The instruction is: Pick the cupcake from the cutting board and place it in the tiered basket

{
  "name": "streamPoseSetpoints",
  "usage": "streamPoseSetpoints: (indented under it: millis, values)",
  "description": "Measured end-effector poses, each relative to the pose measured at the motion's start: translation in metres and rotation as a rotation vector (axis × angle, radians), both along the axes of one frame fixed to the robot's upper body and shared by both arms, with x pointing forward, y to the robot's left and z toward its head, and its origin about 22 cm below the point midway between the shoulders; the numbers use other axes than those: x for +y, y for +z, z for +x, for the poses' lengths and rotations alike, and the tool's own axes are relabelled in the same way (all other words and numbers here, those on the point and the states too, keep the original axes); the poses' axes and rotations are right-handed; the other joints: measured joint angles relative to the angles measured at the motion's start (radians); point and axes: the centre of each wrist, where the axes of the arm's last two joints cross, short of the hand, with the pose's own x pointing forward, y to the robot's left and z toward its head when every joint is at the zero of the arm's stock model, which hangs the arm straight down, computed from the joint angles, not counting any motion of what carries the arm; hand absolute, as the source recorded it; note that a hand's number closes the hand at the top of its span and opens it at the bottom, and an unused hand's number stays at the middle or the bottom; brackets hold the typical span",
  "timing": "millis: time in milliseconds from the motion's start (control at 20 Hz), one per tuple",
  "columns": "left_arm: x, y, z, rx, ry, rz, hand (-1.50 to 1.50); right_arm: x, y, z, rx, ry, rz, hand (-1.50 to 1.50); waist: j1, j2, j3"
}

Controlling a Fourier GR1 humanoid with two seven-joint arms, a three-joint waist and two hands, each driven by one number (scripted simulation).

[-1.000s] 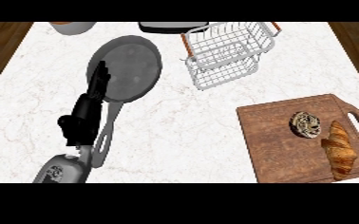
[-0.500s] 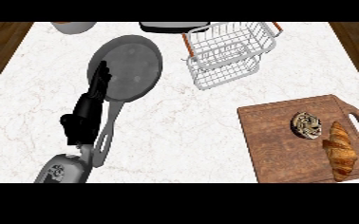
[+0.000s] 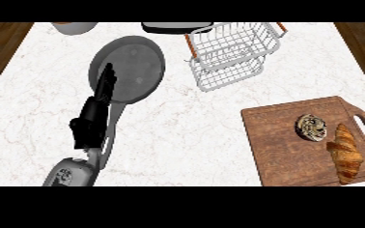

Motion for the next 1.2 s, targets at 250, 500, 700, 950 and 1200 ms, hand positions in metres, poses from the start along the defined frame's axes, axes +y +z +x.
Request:
streamPoseSetpoints:
  millis: [250,500,700,950,1200]
  values:
    - [0.0,0.001,0.006,-0.004,-0.005,-0.005,0.0,-0.002,-0.012,0.006,0.006,-0.016,-0.066,-1.5,0.001,0.001,0.0]
    - [0.001,0.009,0.002,-0.002,-0.003,0.004,0.0,-0.002,-0.022,0.008,-0.019,-0.014,-0.121,-1.5,0.002,0.0,0.0]
    - [-0.001,0.004,0.002,0.001,-0.007,0.002,0.0,-0.003,-0.029,0.004,-0.035,-0.002,-0.155,-1.5,-0.001,0.0,0.0]
    - [0.002,0.002,0.002,0.001,-0.005,0.001,0.0,0.003,-0.038,0.008,-0.08,0.068,-0.192,-1.5,0.002,0.0,0.0]
    - [0.009,0.003,0.004,0.001,-0.004,0.001,0.0,0.007,-0.054,0.012,-0.122,0.096,-0.212,-1.5,0.002,0.0,-0.001]
